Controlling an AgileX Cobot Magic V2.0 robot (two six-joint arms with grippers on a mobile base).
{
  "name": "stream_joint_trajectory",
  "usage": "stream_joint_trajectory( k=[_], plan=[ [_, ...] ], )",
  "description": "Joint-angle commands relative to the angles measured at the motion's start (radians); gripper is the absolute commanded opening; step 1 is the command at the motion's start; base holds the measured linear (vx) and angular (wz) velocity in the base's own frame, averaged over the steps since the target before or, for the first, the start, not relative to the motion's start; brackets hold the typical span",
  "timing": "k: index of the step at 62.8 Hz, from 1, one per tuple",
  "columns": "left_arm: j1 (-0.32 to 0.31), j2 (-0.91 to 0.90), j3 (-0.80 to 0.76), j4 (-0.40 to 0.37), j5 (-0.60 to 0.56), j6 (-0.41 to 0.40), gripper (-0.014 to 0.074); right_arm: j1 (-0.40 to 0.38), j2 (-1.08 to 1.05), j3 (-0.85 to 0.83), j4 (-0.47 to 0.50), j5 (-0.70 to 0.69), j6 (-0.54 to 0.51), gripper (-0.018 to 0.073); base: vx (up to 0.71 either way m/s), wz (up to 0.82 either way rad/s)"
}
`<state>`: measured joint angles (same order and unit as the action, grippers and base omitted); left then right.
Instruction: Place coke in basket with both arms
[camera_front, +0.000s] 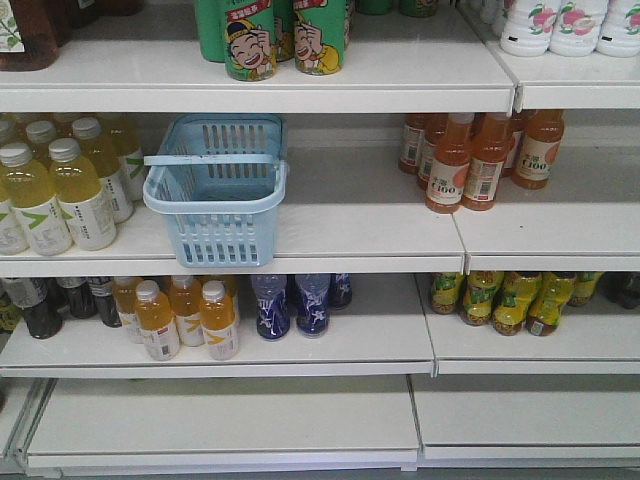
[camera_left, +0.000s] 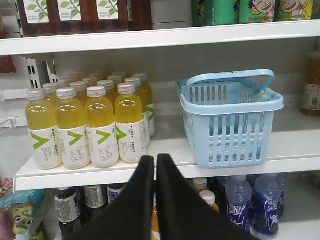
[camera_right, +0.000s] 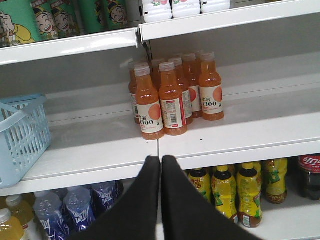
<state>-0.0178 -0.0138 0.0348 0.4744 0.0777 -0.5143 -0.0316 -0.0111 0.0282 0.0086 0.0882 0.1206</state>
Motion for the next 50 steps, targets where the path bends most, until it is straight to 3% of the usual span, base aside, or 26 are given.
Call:
stream_joint_trajectory(
  k=[1,9,19,26,30,44,50],
  plan=[
    [-0.001,-0.013,-0.032,-0.009,-0.069,-0.001,-0.0006,0.002,-0.012,0.008,-0.009,-0.07,0.001,-0.0004,0.0,0.0],
    [-0.001,-0.013,-0.032,-0.035,-0.1,-0.063,-0.0006,0.002,-0.012,0.008,-0.009,-0.07,0.001,-0.0004,0.0,0.0],
    [-0.001,-0.013,-0.032,-0.265,-0.181,-0.341,-0.0006,0.002,-0.012,0.008,-0.009,-0.07,0.001,-0.0004,0.0,0.0],
    [-0.001,-0.013,-0.032,-0.378,-0.231,-0.457,-0.0006,0.002,-0.012,0.008,-0.009,-0.07,0.001,-0.0004,0.0,0.0],
    [-0.001,-0.013,-0.032,-0.411,-0.271,-0.467,-0.0006,0.002,-0.012,0.008,-0.009,-0.07,0.001,-0.0004,0.0,0.0],
    [-0.001,-0.013,-0.033,-0.417,-0.425,-0.479,-0.0006,0.002,-0.012,0.008,-0.009,-0.07,0.001,-0.0004,0.0,0.0],
    [-0.001,-0.013,-0.033,-0.474,-0.493,-0.48,-0.0006,0.002,-0.012,0.008,-0.009,-0.07,0.001,-0.0004,0.0,0.0]
  ],
)
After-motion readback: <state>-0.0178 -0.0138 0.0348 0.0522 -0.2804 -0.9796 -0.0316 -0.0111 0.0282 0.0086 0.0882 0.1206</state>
